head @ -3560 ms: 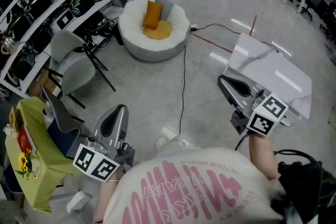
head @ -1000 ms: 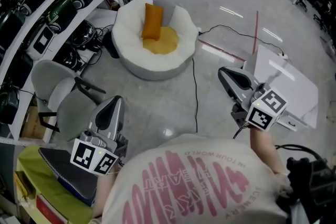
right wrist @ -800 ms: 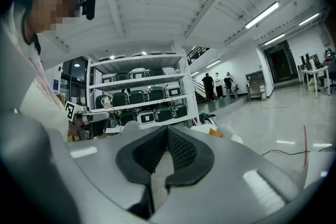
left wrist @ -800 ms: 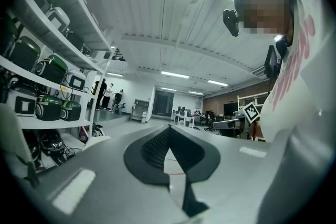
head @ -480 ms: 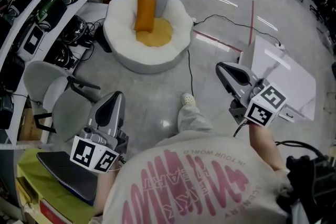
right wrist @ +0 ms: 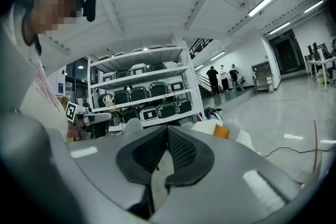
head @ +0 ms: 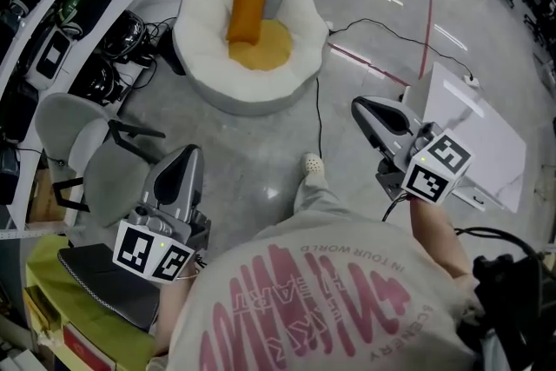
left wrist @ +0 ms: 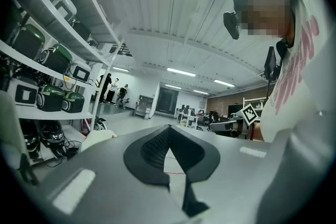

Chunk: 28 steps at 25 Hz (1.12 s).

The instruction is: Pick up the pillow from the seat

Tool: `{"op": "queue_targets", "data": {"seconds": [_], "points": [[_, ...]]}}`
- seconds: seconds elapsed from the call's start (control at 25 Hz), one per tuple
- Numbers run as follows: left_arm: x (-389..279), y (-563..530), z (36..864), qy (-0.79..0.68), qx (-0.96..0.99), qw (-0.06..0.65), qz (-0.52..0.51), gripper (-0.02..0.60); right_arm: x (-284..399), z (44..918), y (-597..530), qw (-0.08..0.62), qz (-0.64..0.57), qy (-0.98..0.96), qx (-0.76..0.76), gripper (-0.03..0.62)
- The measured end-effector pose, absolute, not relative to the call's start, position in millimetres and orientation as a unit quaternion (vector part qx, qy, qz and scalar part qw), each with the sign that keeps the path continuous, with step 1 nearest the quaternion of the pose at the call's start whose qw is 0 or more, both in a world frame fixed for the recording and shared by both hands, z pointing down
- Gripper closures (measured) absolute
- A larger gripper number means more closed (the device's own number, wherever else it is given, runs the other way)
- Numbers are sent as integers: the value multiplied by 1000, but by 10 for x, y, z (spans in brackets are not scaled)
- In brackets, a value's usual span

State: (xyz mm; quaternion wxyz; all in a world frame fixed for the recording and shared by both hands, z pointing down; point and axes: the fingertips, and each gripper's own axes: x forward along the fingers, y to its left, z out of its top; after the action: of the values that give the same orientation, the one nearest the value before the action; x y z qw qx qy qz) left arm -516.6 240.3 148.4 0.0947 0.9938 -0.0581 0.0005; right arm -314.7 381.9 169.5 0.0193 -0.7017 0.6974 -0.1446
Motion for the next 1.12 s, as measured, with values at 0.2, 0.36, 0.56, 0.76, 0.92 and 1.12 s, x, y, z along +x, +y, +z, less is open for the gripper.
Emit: {"op": "queue_targets", "data": {"seconds": [0.2,0.36,0.56,0.76,0.92,1.12], "points": [[-4872,2213,1542,-66,992,105,17,571,-2799,1727,3545,22,-156,701,-695,586],[-4572,2103,1587,-77,991,106,29,569,-2475,1836,3369,20,-175,710,-682,586],[-4243,2092,1772,-95,988,114,35,571,-2155,1992,3196,39,-182,720,-668,586],[-3808,1903,1792,-118,982,132,58,571,-1740,2013,2905,27,-191,731,-654,586],[-3542,1742,1804,-142,975,165,39,571,-1404,2024,2822,34,-193,733,-651,586],[-3189,1688,1808,-150,974,165,28,569,-1000,2003,2814,39,-185,733,-654,586]]}}
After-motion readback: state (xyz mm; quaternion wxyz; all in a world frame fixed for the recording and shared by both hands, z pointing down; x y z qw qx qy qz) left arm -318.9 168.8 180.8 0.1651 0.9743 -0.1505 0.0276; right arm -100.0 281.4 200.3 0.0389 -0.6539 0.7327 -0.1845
